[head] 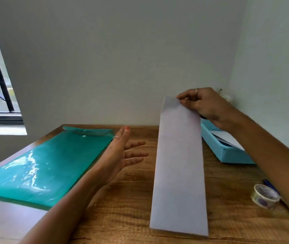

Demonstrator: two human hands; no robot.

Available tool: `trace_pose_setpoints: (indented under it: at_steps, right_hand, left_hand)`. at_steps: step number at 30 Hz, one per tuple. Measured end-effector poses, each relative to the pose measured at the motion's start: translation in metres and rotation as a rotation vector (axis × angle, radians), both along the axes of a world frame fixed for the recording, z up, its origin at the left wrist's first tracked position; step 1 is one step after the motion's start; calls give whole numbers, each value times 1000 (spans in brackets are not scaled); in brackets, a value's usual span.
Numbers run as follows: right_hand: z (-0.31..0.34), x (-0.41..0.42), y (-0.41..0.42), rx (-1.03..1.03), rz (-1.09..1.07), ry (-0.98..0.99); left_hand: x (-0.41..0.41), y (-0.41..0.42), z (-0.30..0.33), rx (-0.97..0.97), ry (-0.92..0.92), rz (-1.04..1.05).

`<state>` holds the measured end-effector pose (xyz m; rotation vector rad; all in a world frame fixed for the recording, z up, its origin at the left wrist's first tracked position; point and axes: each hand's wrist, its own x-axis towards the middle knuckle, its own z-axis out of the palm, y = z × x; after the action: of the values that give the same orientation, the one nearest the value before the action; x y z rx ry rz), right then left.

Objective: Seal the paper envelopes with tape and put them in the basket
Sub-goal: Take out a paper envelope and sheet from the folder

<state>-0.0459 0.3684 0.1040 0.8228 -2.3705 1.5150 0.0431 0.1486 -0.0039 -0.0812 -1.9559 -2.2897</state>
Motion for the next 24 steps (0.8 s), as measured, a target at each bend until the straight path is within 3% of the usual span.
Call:
trace_pose_setpoints:
  at_steps: [7, 12, 15, 24]
  right_hand:
    - [-40, -24, -44, 241, 1, -62]
    - [-64, -47, -67, 353, 3, -74]
    - [-78, -58, -75, 370, -2, -92]
    - [-108, -72, -77, 371, -17, -236]
  left_hand:
    - [9, 23, -6, -389, 34, -177]
    - [0, 20, -7, -364, -126, -306]
    - [-7, 18, -8, -391, -162, -295]
    - [-26, 20, -16, -711, -115, -176]
